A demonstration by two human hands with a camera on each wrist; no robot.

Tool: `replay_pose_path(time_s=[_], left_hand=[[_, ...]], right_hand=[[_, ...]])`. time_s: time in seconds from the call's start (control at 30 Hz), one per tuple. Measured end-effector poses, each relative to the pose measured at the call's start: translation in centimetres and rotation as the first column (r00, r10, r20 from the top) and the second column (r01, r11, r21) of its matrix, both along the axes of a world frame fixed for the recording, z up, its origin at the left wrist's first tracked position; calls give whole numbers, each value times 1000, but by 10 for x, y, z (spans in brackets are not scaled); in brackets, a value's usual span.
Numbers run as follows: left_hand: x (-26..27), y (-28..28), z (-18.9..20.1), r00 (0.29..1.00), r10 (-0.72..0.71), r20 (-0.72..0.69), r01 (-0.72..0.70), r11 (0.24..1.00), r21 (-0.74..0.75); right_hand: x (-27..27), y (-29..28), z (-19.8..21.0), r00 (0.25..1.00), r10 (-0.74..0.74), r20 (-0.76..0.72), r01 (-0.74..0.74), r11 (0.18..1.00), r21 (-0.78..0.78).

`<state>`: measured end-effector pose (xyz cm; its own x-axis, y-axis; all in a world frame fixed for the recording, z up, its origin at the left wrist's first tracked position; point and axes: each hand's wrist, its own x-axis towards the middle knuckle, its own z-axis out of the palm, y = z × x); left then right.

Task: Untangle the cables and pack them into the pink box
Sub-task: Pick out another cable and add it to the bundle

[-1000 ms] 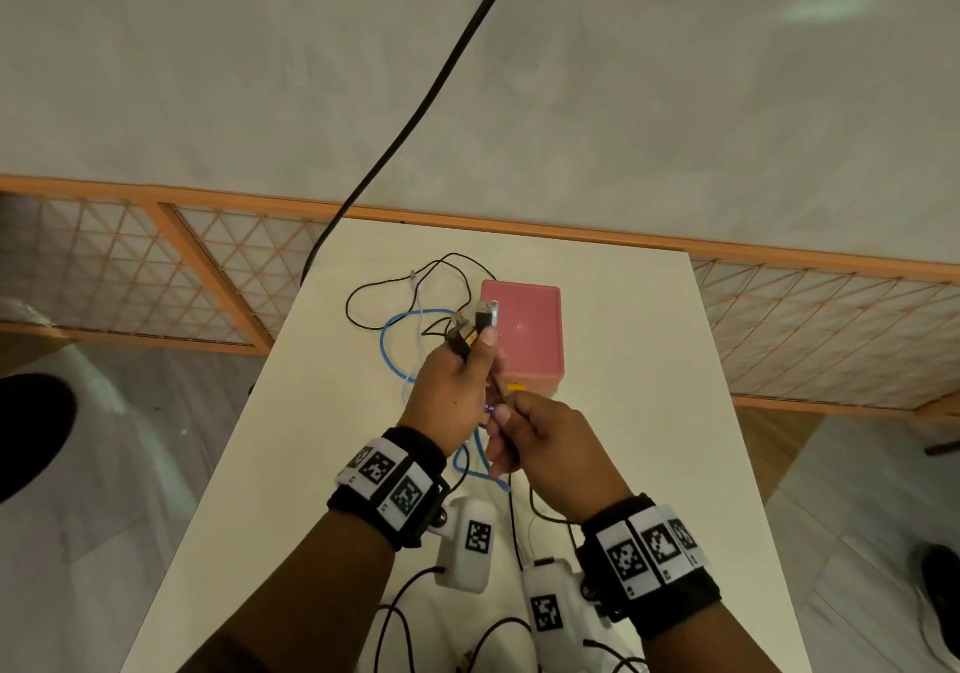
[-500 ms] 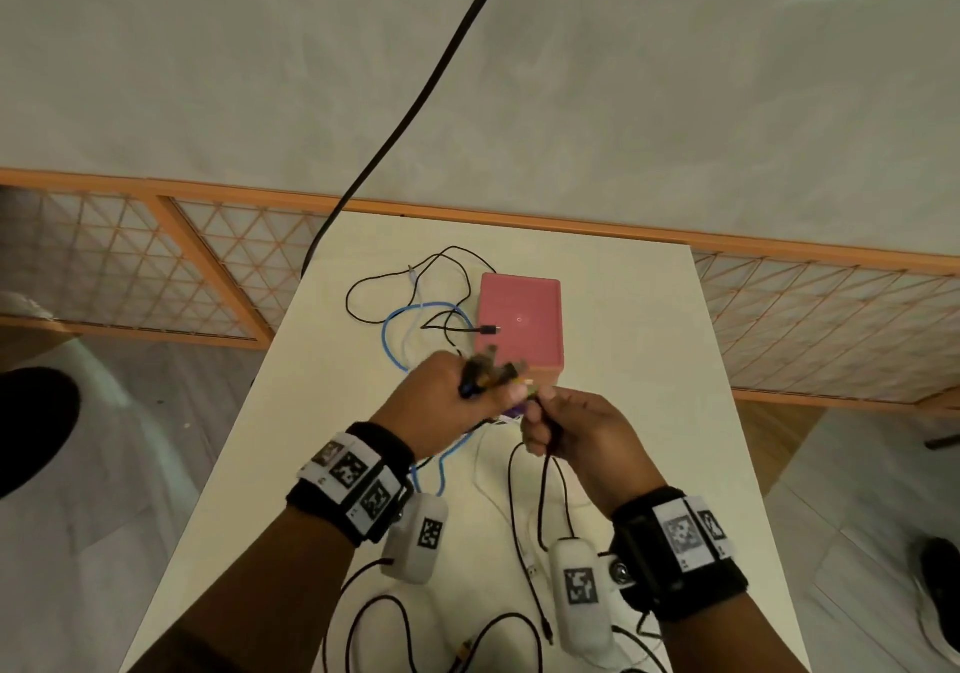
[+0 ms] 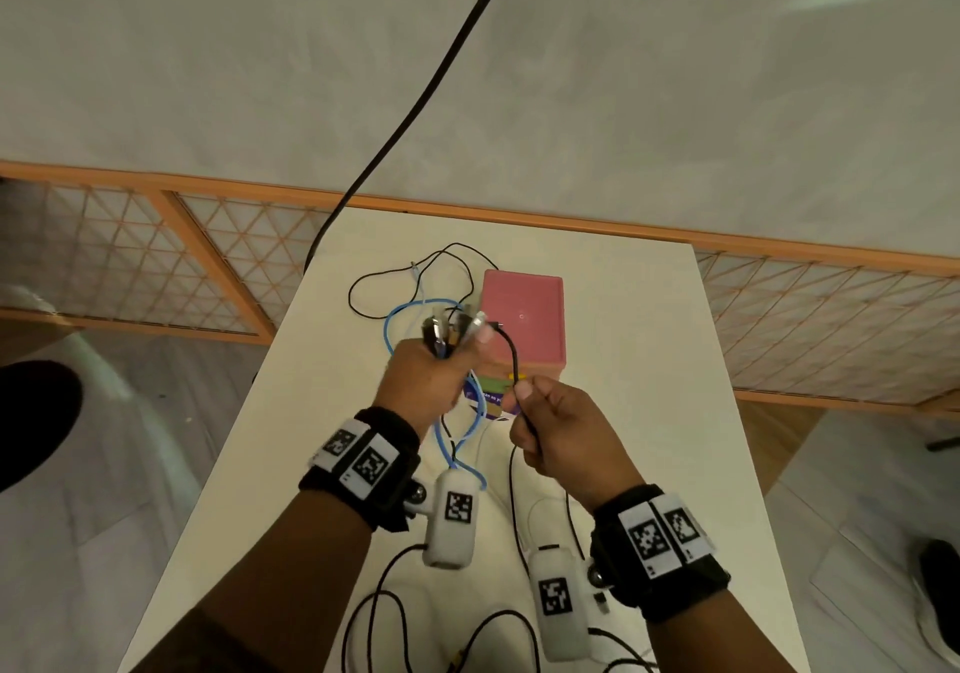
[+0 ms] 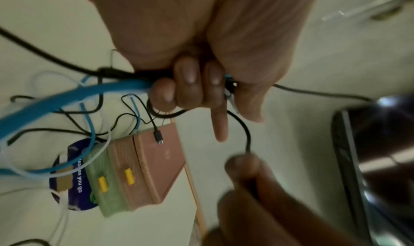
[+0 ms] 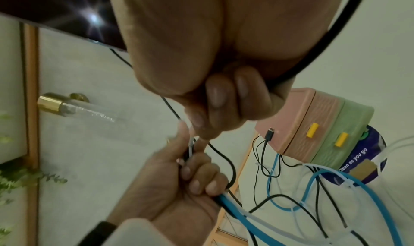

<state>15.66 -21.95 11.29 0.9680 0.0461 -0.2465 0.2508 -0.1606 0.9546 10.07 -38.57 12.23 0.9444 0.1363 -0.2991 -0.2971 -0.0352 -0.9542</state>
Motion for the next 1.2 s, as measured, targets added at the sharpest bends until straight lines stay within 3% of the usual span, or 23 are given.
replay_pose_path(time_s=[0.07,0.1,0.13,0.2,0.27,0.33,0.4,0.43,0.47,0.5,0.57,0.6,0.63,0.7,0.73,0.77,0.8,0.9,0.93,0.97,1.07,1.13,1.2], left_hand=[[-10,-9,2,986,-166,15,166,986,-16],[-12,-11,1,983,-182,30,182,983,-7],[-10,-12,-1,990,-136,38,136,991,10],[1,-7,-6,994,108,19,-108,994,10],[10,1,-4,957,290,-29,-291,953,-82],[7,5,1,982,183,-42,-186,978,-97],[-7,1,6,991,-123,-55,122,992,-25],[-12,-2,5,977,-211,-39,212,977,8],[-12,-2,6,981,-193,-9,193,980,47],[-5,-1,5,998,-55,13,54,997,61],[12,8,4,956,293,-1,-293,956,-20],[17,14,5,944,329,-20,-330,941,-73],[18,17,5,964,263,-35,-265,960,-90],[4,11,10,994,-61,-96,59,998,-26],[-6,3,9,969,-211,-127,210,977,-23],[-11,-4,6,956,-263,-128,262,965,-26],[-9,-7,5,970,-214,-116,212,977,-33],[12,3,-1,971,178,-157,-199,972,-128],[18,10,-3,970,176,-168,-204,965,-167],[19,15,-4,982,84,-172,-112,980,-161],[-3,6,1,930,-272,-246,271,962,-37],[-10,-6,-2,943,-257,-211,249,966,-65],[-3,-9,-9,988,-66,-141,60,997,-49]], right_hand=[[2,6,-5,999,8,38,-7,999,-44],[2,8,-7,999,24,42,-22,998,-59],[1,9,-8,998,48,35,-46,997,-68],[-1,9,-9,994,107,24,-105,991,-87],[-2,7,-10,991,128,40,-122,986,-117],[-1,7,-11,993,97,60,-87,985,-148],[1,10,-13,997,44,66,-35,991,-128],[2,11,-13,998,25,53,-20,995,-100],[1,11,-11,999,19,29,-17,998,-65],[-1,11,-8,1000,26,0,-26,999,-27],[-4,7,-4,998,58,-35,-58,998,12],[-5,6,-2,997,68,-35,-68,998,5],[-5,4,-2,998,64,-24,-65,998,-8],[-3,4,-4,1000,26,-1,-26,1000,-7],[-2,4,-5,1000,5,-5,-5,1000,10],[-2,5,-5,1000,1,-14,-1,1000,27],[-3,5,-4,1000,13,-18,-12,999,40],[-10,4,-2,997,81,-19,-80,996,31],[-11,4,-3,996,83,-12,-83,996,21],[-12,3,-6,998,69,-1,-69,998,4],[-6,4,-15,998,41,41,-37,995,-88],[-3,5,-17,997,58,50,-52,992,-117],[-5,4,-15,996,85,28,-82,994,-74]])
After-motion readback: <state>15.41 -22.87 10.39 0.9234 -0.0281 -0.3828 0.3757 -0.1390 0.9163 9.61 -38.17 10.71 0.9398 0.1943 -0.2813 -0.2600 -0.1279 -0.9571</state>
